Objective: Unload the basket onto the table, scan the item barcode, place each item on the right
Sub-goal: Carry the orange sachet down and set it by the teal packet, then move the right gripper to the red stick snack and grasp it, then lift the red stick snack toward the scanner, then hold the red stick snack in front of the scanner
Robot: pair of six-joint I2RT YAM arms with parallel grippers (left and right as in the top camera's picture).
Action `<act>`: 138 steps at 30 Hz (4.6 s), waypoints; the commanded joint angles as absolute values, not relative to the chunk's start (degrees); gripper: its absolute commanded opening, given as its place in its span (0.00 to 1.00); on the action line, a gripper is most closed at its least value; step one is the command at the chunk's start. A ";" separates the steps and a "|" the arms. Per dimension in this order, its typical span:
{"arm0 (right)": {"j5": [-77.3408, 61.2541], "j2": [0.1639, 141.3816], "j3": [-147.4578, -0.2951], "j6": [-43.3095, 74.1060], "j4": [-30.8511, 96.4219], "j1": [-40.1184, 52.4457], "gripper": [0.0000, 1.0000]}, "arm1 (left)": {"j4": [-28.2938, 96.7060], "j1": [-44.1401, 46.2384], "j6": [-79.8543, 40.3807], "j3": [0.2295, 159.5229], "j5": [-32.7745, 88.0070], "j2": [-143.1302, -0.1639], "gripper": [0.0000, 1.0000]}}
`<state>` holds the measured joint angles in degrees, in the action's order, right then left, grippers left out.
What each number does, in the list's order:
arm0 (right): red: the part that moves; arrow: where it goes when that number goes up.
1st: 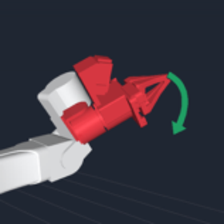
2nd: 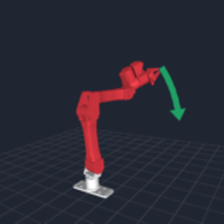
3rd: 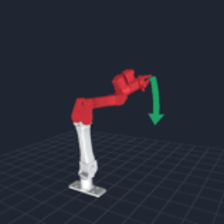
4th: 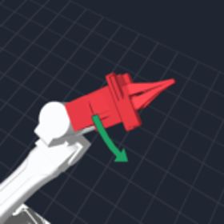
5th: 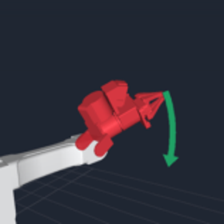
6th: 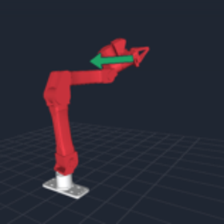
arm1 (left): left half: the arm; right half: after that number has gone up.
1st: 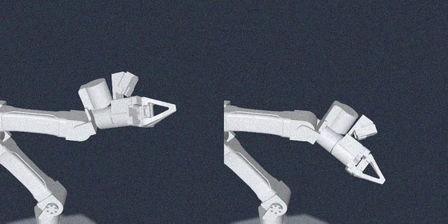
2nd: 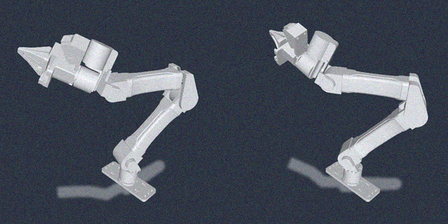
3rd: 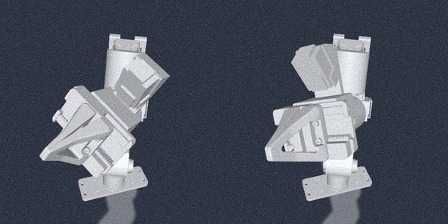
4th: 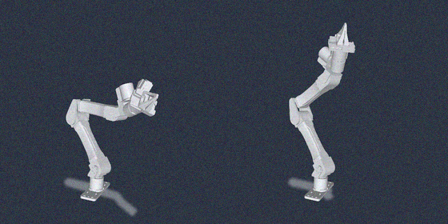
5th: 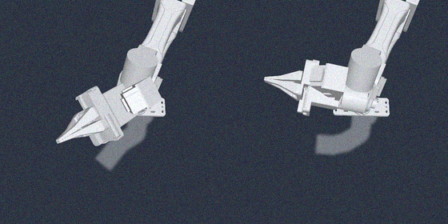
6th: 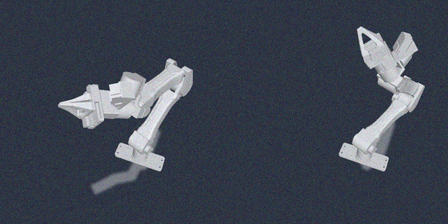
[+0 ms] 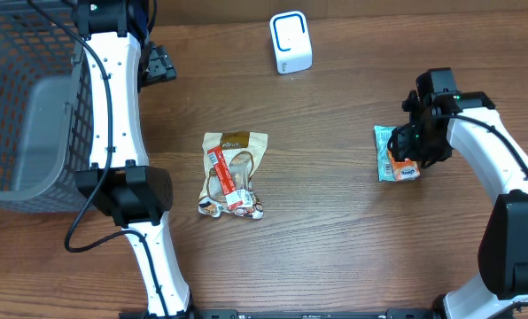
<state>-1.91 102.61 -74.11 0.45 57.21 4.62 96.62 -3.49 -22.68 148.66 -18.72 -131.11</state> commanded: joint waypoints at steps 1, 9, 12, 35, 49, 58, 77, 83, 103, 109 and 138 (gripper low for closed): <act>-2.20 99.85 -80.77 6.22 58.02 5.76 0.55 | 96.64 -3.33 -22.70 149.01 -19.44 -130.02 1.00; -19.75 97.89 -86.74 9.85 54.68 15.00 0.52 | 96.64 -3.33 -22.70 149.01 -19.44 -130.02 1.00; -21.10 98.06 -85.58 14.92 51.07 21.23 0.52 | 96.64 -3.33 -22.70 149.01 -19.44 -130.02 1.00; -6.39 115.15 -84.99 16.75 30.11 56.25 0.51 | 96.64 -3.31 -22.70 149.01 -19.44 -130.02 1.00; -0.93 116.42 -84.49 16.73 30.39 56.07 0.53 | 96.64 -3.31 -22.70 149.01 -19.44 -130.02 1.00; -1.10 120.73 -84.47 16.73 29.61 56.10 0.53 | 96.64 -3.25 -22.70 149.01 -19.44 -130.02 1.00; -0.10 115.04 -84.95 16.27 30.13 53.49 0.04 | 96.64 -3.25 -22.70 149.01 -19.44 -130.02 1.00; 2.79 109.01 -84.99 16.29 31.46 51.31 0.04 | 96.64 -3.25 -22.70 149.01 -19.44 -130.02 1.00; 26.85 107.48 -89.32 -29.67 32.45 40.12 0.04 | 96.64 -3.25 -22.70 149.01 -19.44 -130.02 1.00; 34.59 107.68 -89.32 -46.59 18.00 38.81 0.04 | 96.64 -3.25 -22.70 149.01 -19.44 -130.02 1.00; 48.25 136.11 -89.32 -78.91 -33.45 33.28 0.04 | 96.64 -3.20 -22.70 149.01 -19.44 -130.02 1.00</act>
<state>47.37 132.64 -88.40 -72.53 -30.94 33.47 96.64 -3.46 -22.68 148.66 -18.70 -131.11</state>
